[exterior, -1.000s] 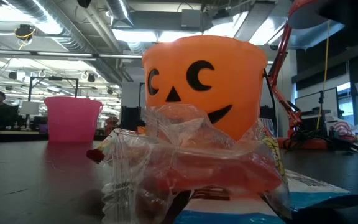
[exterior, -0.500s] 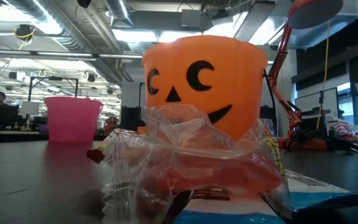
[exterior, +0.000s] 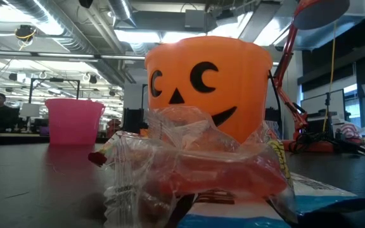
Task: Sort candy
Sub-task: Put the blue gummy into the pink bucket
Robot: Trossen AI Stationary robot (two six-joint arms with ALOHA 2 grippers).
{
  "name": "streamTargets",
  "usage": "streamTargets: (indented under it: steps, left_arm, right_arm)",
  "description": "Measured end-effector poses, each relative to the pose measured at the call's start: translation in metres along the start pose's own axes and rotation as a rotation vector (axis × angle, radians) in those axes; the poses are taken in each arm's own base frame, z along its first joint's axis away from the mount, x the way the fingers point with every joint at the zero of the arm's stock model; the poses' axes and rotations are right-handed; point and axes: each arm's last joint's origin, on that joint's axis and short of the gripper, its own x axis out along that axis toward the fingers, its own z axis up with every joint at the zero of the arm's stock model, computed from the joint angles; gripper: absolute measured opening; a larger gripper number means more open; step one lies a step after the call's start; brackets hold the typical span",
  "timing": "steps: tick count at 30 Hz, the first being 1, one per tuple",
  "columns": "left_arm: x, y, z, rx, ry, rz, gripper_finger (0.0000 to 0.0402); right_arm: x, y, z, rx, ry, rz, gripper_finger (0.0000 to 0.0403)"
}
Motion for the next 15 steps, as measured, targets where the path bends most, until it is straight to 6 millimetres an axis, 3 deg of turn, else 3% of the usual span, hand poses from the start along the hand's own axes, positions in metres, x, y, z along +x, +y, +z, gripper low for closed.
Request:
streamTargets:
  steps: [4, 11, 15]
  left_arm:
    - [0.000, 0.000, 0.000, -0.002, 0.000, 0.000, 0.0196]
    - [0.000, 0.000, 0.000, -0.003, 0.000, 0.000, 0.0196]
    - [0.000, 0.000, 0.000, -0.003, 0.000, 0.000, 0.0196]
  right_arm:
    - [-0.002, -0.002, 0.000, 0.012, 0.002, -0.013, 0.0127]
    - [-0.015, -0.007, -0.001, 0.013, -0.016, -0.008, 0.0018]
    - [-0.026, -0.010, -0.001, 0.019, -0.057, -0.006, 0.0019]
